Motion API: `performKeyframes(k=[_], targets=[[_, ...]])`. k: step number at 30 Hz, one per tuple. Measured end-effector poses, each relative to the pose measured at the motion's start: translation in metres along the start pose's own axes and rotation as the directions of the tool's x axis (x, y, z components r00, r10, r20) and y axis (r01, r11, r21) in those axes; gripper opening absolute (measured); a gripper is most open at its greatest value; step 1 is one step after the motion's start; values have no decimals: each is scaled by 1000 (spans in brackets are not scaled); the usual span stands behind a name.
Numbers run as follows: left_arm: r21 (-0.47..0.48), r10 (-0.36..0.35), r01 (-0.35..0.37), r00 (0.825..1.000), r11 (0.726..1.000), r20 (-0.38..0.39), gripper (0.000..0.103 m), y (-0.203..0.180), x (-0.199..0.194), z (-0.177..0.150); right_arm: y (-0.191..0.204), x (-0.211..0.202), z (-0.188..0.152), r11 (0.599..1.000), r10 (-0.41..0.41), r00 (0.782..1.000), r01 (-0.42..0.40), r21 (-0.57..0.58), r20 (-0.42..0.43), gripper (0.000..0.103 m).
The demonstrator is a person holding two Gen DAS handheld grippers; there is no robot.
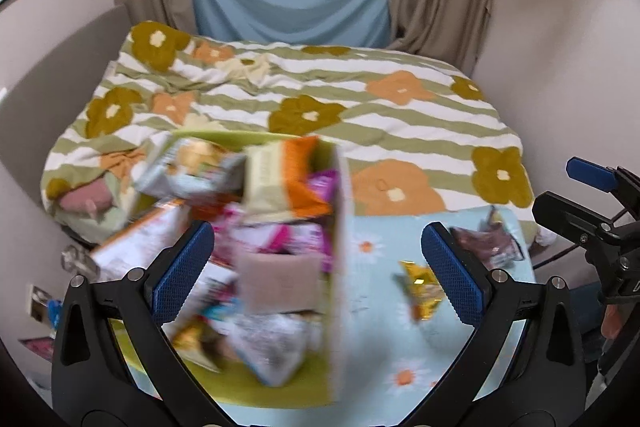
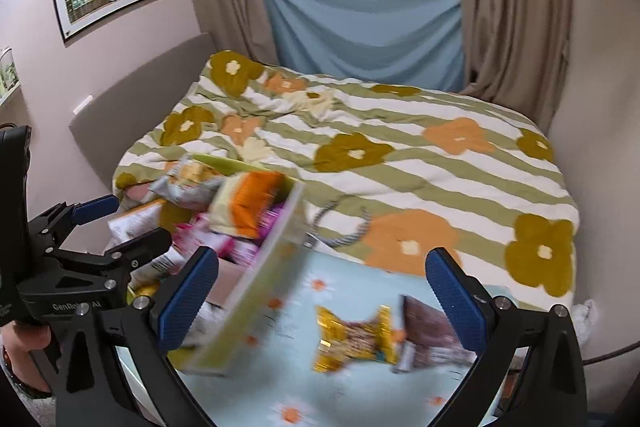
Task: Organize snacks
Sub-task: 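Move both tools back toward the gold and brown bags on the table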
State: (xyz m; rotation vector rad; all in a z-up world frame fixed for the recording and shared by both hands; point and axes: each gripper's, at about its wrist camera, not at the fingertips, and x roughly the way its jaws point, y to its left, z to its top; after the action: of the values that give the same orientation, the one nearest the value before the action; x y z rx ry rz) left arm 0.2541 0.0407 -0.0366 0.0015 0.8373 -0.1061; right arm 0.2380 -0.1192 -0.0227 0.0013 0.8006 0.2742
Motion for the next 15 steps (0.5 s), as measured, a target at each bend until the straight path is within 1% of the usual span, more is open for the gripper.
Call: performKeyframes(k=[5,7,11,15], targets=[[-22,-29,28,998,999,-62,103,-52,29,-17,-53,-7,-23,999,-20,999,21,29,-26,103],[-36,-42,39,995,999,-86,103,-64,43,-24,-73,-6,-32,999,-24,999,25,33,-41,103],[-70,-54,45,989,997,-135,103,-83,77,-43,-104,9,-53,999,-18,996,21,34,-88,103],[-101,-74,56,981,993,-178,103,-93,111,-62,-128,38,-76,999,5,988,2,45,-153,103]])
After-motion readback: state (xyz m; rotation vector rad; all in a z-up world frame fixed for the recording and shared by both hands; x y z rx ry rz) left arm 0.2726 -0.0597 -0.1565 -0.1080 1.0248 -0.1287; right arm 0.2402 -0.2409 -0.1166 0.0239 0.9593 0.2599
